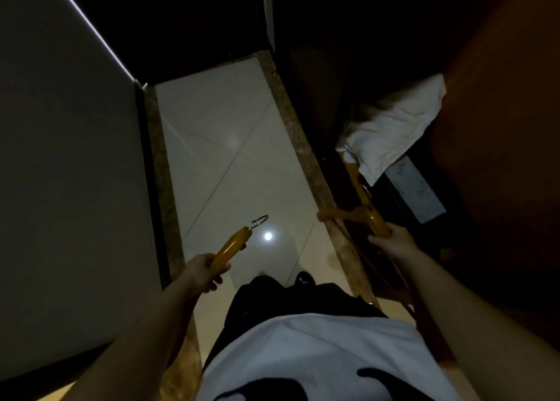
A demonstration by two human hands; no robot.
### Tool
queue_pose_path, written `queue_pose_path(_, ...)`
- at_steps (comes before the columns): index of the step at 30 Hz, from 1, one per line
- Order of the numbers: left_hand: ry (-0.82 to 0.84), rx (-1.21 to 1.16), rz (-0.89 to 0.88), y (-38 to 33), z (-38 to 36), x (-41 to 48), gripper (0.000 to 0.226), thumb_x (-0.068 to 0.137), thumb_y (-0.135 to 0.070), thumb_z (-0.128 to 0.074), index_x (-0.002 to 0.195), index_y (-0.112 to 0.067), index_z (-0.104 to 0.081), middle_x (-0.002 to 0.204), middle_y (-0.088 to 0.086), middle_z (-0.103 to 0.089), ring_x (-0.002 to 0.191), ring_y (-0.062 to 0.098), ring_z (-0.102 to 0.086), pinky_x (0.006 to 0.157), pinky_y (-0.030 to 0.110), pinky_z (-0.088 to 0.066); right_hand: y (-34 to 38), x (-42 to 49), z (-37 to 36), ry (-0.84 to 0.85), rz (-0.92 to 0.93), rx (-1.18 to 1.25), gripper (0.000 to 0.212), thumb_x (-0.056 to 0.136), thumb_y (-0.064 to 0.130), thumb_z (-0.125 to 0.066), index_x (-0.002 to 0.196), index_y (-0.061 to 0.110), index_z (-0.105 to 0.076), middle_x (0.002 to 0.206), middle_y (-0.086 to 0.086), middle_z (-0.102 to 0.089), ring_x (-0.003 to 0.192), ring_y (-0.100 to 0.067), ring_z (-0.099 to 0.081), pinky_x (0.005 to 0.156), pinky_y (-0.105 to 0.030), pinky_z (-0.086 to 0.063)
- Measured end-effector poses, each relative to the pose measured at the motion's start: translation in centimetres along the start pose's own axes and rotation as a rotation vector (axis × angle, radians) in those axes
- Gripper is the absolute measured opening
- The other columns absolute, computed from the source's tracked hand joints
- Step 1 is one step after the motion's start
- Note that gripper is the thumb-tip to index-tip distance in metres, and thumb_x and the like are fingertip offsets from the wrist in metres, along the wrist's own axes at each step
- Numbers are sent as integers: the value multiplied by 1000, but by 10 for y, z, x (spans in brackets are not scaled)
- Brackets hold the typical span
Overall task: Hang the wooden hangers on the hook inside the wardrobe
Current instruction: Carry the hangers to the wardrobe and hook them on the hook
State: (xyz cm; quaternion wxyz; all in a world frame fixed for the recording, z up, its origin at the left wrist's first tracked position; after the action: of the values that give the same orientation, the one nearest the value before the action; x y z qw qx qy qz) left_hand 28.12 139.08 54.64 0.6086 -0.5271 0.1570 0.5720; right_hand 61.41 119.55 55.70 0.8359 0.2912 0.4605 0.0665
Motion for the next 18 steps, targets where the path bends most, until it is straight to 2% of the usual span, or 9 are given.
queue_pose_path(3, 1, -5, 12, -17, 15, 15, 31, 92, -22, -55, 114, 0, -52, 75, 10, -58, 62, 19, -54, 56, 25, -45, 41, 22, 10, -25, 65, 3, 44, 85, 12, -64, 127, 6, -53, 123, -19, -58, 109, -33, -57, 94, -42, -48)
queue_pose_path(5, -7, -3, 22, -28, 27, 30, 31, 92, -22, -55, 113, 0, -52, 75, 11, -58, 61, 20, -54, 56, 25, -44, 62, 36, 13, -26, 77, 30, 42, 87, 11, -62, 127, 5, -53, 120, -17, -60, 100, -27, -58, 77, -32, -50)
queue_pose_path(7, -13, 2, 27, -42, 42, 49, 32, 92, -22, -56, 114, 1, -52, 76, 12, -58, 62, 21, -54, 56, 27, -44, 78, 46, 14, -39, 67, 69, 42, 87, 11, -61, 128, 4, -52, 115, -16, -60, 93, -23, -56, 59, -23, -43)
queue_pose_path(8, -14, 5, 26, -52, 51, 60, 34, 91, -22, -56, 115, 1, -51, 76, 13, -58, 63, 22, -54, 57, 27, -44, 84, 51, 15, -50, 60, 82, 42, 88, 10, -61, 128, 4, -52, 116, -17, -60, 92, -22, -56, 56, -22, -41)
queue_pose_path(13, 9, 70, -25, -113, 95, 119, 34, 91, -23, -58, 113, 2, -52, 72, 13, -57, 58, 23, -52, 53, 28, -42, 96, 73, 10, -96, -64, 136, 41, 87, 8, -61, 127, 3, -52, 108, -14, -59, 74, -19, -55, 58, -25, -43)
queue_pose_path(16, 33, 135, -85, -159, 122, 153, 31, 90, -22, -58, 110, 1, -52, 70, 11, -56, 56, 20, -51, 49, 24, -42, 97, 81, 2, -159, -163, 179, 45, 86, 7, -63, 129, 1, -50, 110, -17, -59, 85, -26, -57, 70, -32, -50)
queue_pose_path(18, 71, 172, -132, -190, 136, 172, 27, 90, -20, -58, 108, -1, -51, 70, 9, -54, 54, 18, -49, 43, 19, -42, 100, 81, -5, -203, -209, 227, 45, 86, 5, -62, 128, -2, -49, 110, -22, -58, 85, -28, -56, 61, -26, -46)
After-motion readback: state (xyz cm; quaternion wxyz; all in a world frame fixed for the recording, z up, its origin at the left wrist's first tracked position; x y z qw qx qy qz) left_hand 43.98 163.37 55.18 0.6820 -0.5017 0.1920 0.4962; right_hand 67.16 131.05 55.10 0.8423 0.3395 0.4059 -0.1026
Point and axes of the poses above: each hand's wrist, its own x-axis towards the middle knuckle, its own z-axis out of the back of the hand, y = z × x, the point moved 1 cm from there along x, towards the middle knuckle
